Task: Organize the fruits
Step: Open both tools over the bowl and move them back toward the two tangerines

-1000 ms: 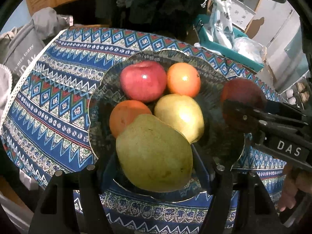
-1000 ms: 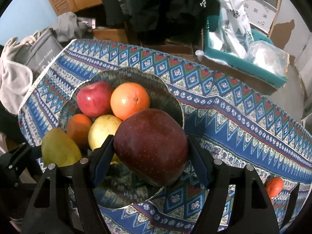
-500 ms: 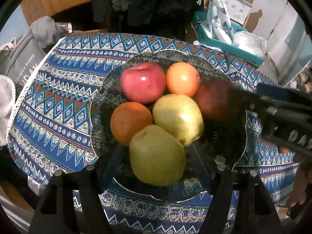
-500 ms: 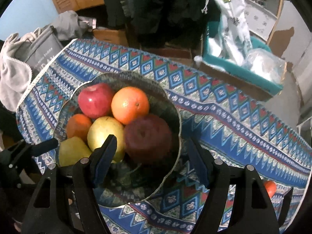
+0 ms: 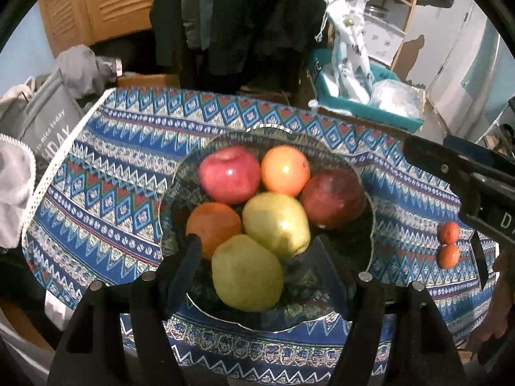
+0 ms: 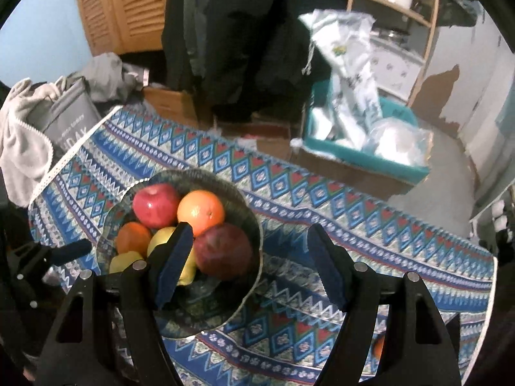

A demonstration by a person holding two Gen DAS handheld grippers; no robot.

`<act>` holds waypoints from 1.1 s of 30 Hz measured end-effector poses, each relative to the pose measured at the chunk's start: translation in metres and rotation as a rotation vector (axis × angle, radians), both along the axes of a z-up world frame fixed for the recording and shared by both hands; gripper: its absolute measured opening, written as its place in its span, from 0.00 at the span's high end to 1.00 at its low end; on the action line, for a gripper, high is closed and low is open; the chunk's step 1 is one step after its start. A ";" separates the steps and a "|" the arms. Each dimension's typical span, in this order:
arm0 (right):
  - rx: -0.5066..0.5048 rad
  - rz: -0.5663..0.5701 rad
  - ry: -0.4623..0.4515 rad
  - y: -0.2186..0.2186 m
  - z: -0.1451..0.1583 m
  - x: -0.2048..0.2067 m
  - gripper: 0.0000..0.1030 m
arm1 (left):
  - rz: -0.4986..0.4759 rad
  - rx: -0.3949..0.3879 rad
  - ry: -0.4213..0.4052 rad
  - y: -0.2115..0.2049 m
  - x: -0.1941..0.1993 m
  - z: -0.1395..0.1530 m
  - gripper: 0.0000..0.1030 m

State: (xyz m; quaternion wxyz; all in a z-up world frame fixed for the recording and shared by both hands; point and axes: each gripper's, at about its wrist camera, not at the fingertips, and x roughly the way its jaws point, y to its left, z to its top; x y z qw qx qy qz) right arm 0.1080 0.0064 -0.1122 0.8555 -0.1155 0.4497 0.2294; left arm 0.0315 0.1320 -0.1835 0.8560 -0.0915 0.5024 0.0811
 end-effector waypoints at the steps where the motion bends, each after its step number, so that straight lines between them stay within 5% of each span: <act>1: 0.005 -0.006 -0.009 -0.003 0.004 -0.001 0.28 | -0.003 -0.001 -0.007 -0.001 0.000 0.004 0.29; 33: 0.100 -0.210 -0.219 -0.116 0.099 -0.041 0.28 | -0.144 0.044 -0.272 -0.078 -0.010 0.103 0.16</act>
